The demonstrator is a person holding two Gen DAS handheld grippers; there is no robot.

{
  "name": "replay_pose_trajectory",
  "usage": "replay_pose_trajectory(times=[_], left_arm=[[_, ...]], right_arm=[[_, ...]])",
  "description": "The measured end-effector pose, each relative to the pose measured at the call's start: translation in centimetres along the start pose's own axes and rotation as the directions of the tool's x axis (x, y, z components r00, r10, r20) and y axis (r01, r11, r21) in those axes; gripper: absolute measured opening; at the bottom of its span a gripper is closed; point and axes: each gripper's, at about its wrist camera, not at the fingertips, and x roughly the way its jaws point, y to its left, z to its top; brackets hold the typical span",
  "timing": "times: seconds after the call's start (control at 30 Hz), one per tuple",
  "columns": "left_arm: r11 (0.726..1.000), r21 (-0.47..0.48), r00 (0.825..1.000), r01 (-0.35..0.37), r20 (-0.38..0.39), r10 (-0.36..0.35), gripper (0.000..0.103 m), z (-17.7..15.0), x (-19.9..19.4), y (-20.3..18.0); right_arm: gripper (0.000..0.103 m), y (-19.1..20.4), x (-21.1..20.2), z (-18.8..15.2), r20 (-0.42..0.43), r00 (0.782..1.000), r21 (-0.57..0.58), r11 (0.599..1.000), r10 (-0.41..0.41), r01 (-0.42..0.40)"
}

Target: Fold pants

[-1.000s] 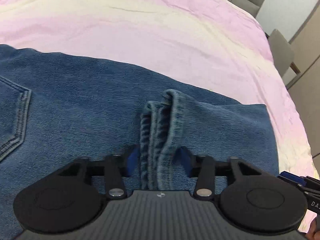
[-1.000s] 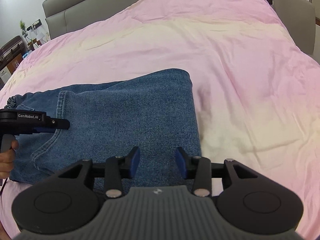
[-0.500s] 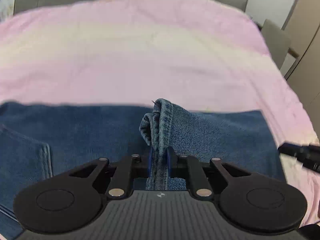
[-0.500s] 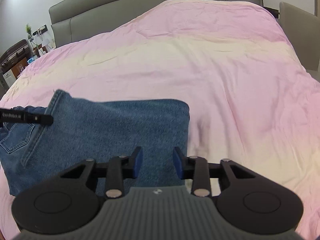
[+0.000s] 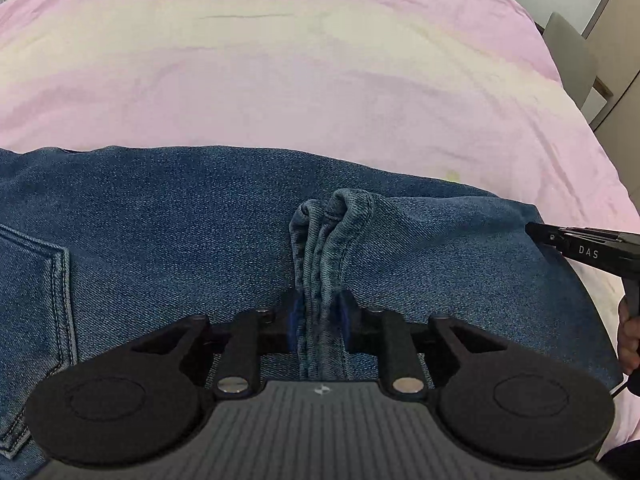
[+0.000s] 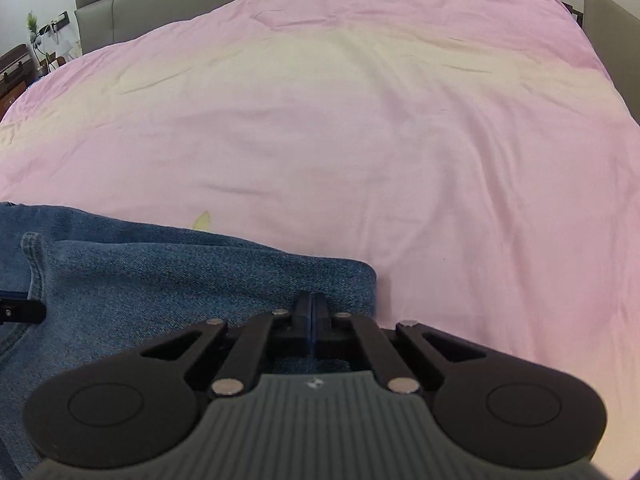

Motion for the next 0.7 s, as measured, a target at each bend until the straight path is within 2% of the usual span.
replay_pose_trajectory(times=[0.17,0.23,0.33,0.47,0.63,0.7], left_arm=[[1.000,-0.010,1.000,-0.005,-0.012,0.005,0.027,0.0,-1.6,0.4],[1.000,-0.011,1.000,-0.017,0.004,0.017,0.028,-0.2,-2.9,0.0],[1.000,0.001,0.999,-0.004,0.033,0.004,0.028,-1.3,-5.0,-1.0],[1.000,0.003,0.998,0.021,0.054,-0.021,0.028,-4.0,-7.3,-2.1],[0.998,-0.048,0.999,-0.037,0.024,0.038,0.027,-6.1,-6.6,-1.4],[0.996,-0.090,1.000,-0.022,-0.004,0.022,0.030,-6.6,-5.4,-0.2]], right_arm=[[0.000,0.1,-2.6,0.4,-0.009,1.000,0.033,0.999,0.012,-0.012],[0.006,0.6,-5.0,-0.2,0.008,0.999,0.030,0.999,0.040,-0.040],[0.010,1.9,-9.2,-2.7,0.035,0.998,-0.005,0.999,0.049,-0.049],[0.012,2.9,-13.0,-6.4,0.025,0.997,0.023,0.997,0.071,-0.071],[0.013,3.9,-13.6,-10.2,-0.038,0.998,0.026,0.998,0.054,-0.053],[0.013,4.0,-12.8,-11.0,-0.074,0.996,0.025,0.998,0.056,-0.055]])
